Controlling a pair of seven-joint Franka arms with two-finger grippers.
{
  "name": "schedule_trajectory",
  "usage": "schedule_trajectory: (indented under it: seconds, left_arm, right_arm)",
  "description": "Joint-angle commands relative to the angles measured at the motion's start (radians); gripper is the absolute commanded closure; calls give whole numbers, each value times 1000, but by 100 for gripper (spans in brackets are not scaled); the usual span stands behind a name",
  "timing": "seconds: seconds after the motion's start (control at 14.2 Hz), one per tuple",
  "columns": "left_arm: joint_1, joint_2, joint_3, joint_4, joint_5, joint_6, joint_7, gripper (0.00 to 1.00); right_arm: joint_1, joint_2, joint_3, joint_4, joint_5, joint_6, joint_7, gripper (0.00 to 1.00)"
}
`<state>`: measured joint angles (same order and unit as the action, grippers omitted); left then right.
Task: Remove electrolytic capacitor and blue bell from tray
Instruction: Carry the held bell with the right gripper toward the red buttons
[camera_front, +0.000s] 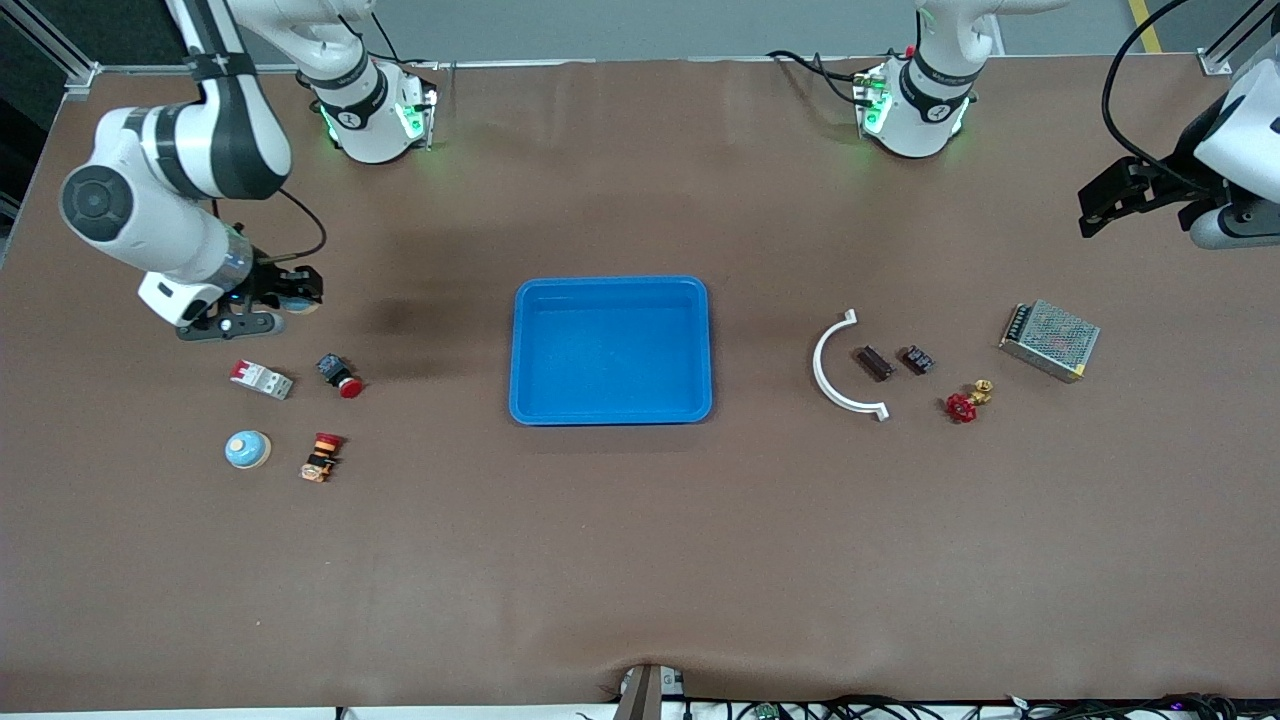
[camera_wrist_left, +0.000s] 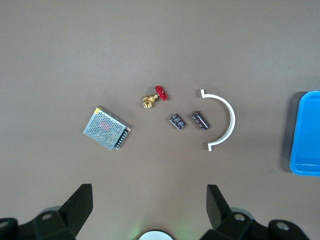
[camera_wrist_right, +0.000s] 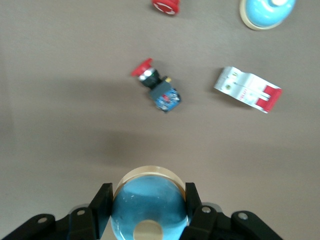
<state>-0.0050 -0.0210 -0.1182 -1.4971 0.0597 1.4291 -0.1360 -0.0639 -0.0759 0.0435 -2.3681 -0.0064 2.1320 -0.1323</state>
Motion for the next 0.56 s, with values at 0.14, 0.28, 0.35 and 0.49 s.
schedule_trajectory:
  seconds: [0.14, 0.28, 0.35, 0.49]
  left_arm:
    - [-6, -17, 5, -26, -18, 31, 21, 0]
    - [-6, -19, 5, -26, -18, 37, 21, 0]
    - [-6, -20, 5, -28, -18, 37, 21, 0]
    - [-6, -23, 5, -26, -18, 37, 23, 0]
  right_arm:
    - [-40, -90, 18, -224, -14, 222, -38, 100]
    - [-65, -85, 18, -258, -14, 293, -70, 100]
    - [-82, -81, 18, -267, -14, 318, -99, 100]
    - [-123, -64, 18, -276, -14, 353, -154, 100]
